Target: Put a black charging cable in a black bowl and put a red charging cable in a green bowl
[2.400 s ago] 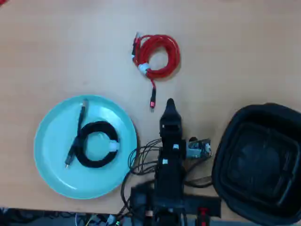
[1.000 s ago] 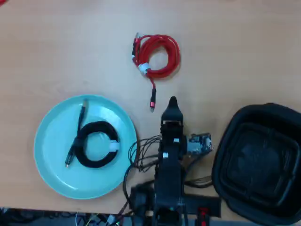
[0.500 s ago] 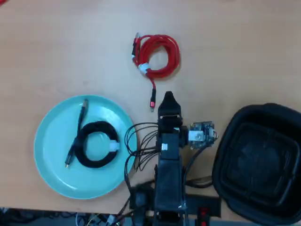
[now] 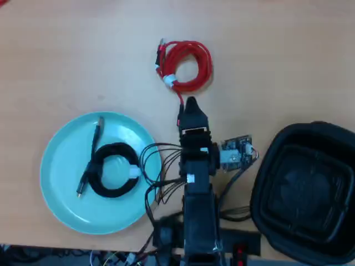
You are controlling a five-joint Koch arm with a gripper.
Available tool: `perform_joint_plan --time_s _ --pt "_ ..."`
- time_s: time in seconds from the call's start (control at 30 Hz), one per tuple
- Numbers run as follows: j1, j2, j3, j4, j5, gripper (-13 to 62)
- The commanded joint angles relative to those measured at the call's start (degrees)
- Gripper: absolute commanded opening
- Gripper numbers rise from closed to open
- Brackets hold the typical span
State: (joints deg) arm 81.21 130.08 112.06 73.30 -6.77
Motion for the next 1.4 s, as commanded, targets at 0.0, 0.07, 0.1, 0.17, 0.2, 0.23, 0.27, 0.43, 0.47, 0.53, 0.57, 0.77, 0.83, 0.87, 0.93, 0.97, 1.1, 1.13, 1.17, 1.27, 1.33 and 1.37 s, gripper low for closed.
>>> perform_joint_plan --time_s 0.0,0.07,0.1,0.17,0.2,0.23,0.27,0.43,0.47,0.53,0.57,0.77,0.83,0.87,0.93,0.97,1.1,1.13,1.17,1.27,1.33,1.37 --pt "-4.0 5.3 -4.4 -0.1 -3.4 58.7" --pt "-6.9 5.5 -4.3 -0.6 -7.1 58.7" --pt "-8.2 5.5 -3.8 -1.1 -9.1 58.7" --pt "-9.4 5.5 -2.1 -2.0 -13.4 58.7" --pt "-9.5 5.7 -0.6 -2.3 -16.0 58.7" --pt "-9.5 5.8 0.8 -2.7 -18.4 58.7" --pt "-9.5 5.9 1.9 -3.0 -20.5 58.7" --pt "-13.3 5.8 3.3 -3.1 -24.0 58.7" --pt "-15.4 5.8 3.5 -3.1 -24.4 58.7" --pt "-20.0 5.8 3.6 -3.2 -24.4 58.7" --pt "-21.8 5.8 3.1 -3.3 -24.3 58.7" --pt "-27.7 5.9 0.8 -2.8 -23.6 58.7" --pt "-31.7 5.9 0.9 -2.9 -23.8 58.7" --pt "-34.4 5.9 0.9 -3.2 -24.0 58.7" --pt "-39.1 5.8 1.1 -3.3 -23.7 58.7" --pt "-41.0 5.8 1.2 -3.5 -23.6 58.7" --pt "-44.3 5.4 1.4 -3.7 -23.6 58.6" --pt "-45.7 5.1 1.4 -3.8 -23.6 58.6" --pt "-47.6 5.0 1.4 -4.1 -23.6 58.6" --pt "-55.4 -1.5 1.8 -8.1 -23.6 58.4" --pt "-59.5 -6.7 2.4 -12.0 -23.6 57.1" --pt "-61.0 -8.7 3.0 -14.1 -23.4 56.2"
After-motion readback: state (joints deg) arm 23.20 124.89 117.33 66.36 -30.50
